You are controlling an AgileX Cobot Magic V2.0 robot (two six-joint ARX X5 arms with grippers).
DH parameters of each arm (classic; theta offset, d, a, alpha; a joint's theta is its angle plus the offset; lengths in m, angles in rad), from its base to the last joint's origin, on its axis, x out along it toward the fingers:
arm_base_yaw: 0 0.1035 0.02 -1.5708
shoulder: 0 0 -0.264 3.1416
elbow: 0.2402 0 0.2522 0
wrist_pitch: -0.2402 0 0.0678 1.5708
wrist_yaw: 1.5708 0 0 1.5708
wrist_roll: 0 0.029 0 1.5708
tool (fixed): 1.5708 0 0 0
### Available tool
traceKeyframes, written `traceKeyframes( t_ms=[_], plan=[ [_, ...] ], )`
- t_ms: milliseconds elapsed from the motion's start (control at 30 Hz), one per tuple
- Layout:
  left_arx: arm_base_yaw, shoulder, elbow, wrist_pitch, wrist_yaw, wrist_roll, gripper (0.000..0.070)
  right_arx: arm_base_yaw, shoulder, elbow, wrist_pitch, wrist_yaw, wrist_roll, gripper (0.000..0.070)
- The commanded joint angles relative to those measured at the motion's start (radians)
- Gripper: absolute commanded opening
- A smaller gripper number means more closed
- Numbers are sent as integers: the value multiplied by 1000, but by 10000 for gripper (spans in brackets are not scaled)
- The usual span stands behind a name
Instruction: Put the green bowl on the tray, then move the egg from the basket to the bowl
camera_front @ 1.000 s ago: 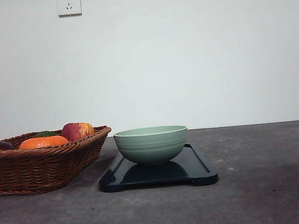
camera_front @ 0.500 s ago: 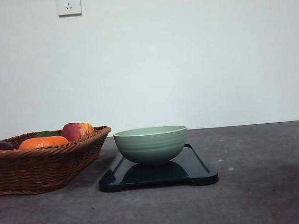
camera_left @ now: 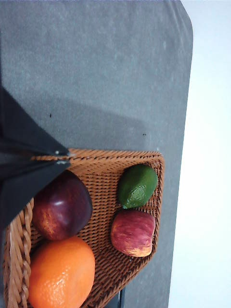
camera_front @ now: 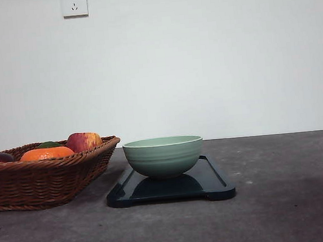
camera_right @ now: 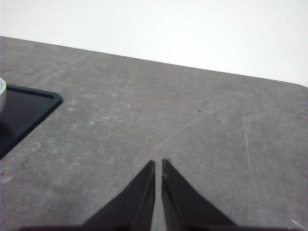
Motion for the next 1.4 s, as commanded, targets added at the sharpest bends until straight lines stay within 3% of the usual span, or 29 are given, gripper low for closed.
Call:
traceKeyframes(
  t_ms=[0,1367],
  plan=[
    [-1,-1,-19,0,-2,-1,0,0,-1,-4,13,0,10,17],
    [-1,-1,-19,1,-2,-1,0,0,-1,-4,13,0,10,17]
  ],
)
